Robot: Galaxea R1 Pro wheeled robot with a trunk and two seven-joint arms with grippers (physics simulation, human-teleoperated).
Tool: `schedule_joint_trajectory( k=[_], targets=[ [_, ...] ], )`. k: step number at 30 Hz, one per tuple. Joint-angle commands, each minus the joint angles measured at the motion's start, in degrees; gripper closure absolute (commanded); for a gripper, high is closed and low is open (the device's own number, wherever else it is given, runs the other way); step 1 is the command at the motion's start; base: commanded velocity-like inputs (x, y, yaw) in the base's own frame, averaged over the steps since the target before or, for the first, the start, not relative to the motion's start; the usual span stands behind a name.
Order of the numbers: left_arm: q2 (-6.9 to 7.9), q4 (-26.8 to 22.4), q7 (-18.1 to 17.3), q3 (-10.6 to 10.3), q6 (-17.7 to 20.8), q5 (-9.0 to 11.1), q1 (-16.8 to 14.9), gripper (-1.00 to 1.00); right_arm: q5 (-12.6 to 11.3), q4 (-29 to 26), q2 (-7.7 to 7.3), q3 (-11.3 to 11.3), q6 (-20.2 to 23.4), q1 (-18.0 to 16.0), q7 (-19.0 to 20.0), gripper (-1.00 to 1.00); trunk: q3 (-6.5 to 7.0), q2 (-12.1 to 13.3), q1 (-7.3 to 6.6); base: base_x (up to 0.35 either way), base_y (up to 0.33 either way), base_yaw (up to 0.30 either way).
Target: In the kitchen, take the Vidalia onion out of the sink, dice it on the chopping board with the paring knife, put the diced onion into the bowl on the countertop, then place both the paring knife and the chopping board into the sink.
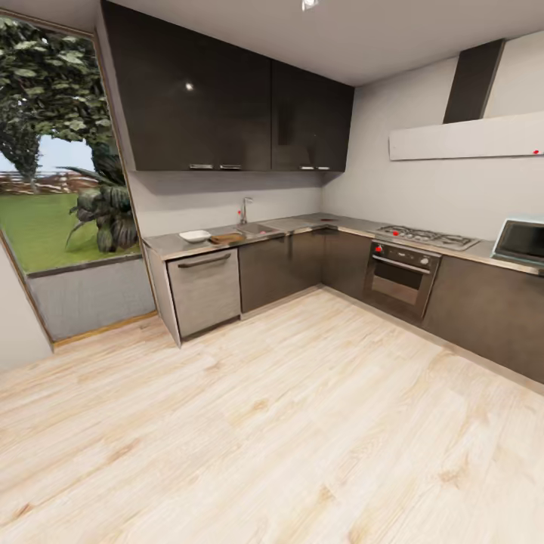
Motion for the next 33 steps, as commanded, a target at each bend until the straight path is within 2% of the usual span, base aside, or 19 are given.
schedule_joint_trajectory(
  k=[1, 13, 33],
  targets=[
    [0.0, -0.08, 0.02, 0.02, -0.07, 0.17, 0.02, -1.0, 0.03, 0.01, -0.01, 0.05, -0.14, -0.02, -0.17, -1.0, -0.05, -0.02, 0.04, 0.318, -0.14, 0.0],
    [0.0, -0.08, 0.02, 0.02, -0.07, 0.17, 0.02, -1.0, 0.03, 0.01, -0.01, 0.05, -0.14, -0.02, -0.17, -1.0, -0.05, -0.02, 0.04, 0.317, -0.143, 0.01],
    [0.0, -0.08, 0.02, 0.02, -0.07, 0.17, 0.02, -1.0, 0.03, 0.01, -0.01, 0.05, -0.14, -0.02, -0.17, -1.0, -0.05, -0.02, 0.04, 0.288, -0.196, 0.102]
  ],
)
